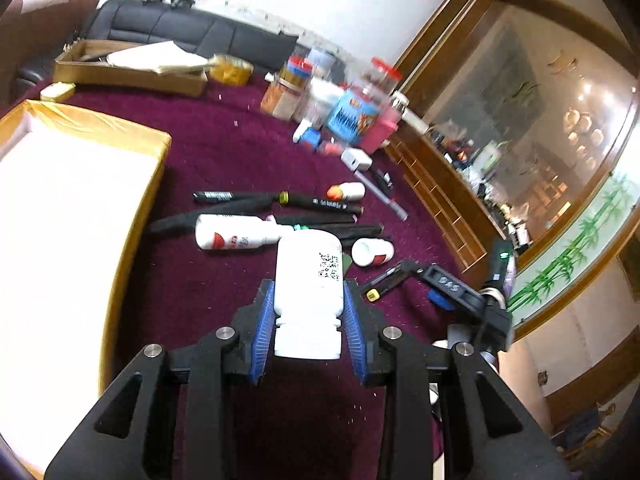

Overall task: Organize rigid objects
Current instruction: 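Carry the white pill bottle into the yellow-rimmed tray and release it while the right gripper grasps the green tube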

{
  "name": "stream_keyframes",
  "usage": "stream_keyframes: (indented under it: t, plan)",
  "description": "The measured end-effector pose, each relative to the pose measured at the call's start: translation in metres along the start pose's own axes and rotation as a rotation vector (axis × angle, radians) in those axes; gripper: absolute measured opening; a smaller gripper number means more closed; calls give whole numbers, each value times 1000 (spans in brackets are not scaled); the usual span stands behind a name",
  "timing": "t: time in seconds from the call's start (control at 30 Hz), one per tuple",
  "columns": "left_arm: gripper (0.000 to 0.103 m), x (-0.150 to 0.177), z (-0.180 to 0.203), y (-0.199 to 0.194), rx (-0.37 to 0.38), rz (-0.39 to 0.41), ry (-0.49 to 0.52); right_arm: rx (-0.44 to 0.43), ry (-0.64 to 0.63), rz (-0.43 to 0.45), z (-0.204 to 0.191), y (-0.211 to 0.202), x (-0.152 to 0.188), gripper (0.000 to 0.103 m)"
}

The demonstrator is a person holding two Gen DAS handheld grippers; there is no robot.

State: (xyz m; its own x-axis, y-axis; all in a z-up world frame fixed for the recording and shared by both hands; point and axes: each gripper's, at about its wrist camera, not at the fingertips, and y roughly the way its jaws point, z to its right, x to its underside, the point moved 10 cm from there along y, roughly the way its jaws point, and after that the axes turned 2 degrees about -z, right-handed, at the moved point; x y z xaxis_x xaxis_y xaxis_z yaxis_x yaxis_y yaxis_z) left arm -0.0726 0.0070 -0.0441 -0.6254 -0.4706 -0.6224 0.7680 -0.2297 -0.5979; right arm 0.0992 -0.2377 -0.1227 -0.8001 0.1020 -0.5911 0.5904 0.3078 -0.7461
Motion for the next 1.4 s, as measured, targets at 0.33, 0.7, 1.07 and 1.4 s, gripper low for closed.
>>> stream_keyframes:
  t: [0.33, 0.7, 1.07, 1.4]
  plan:
    - [31, -1, -32, -90, 8, 164, 27, 168, -11, 5, 10, -2, -1, 93]
    - [31, 3, -48, -119, 62, 242, -11, -129, -191, 35, -84, -88, 11, 93]
    - [31, 16, -45, -111, 22, 209, 6, -152, -303, -226, -139, -12, 62, 47]
    - [31, 14, -58, -107, -2, 194, -37, 127, -418, -201, -138, 22, 70, 41]
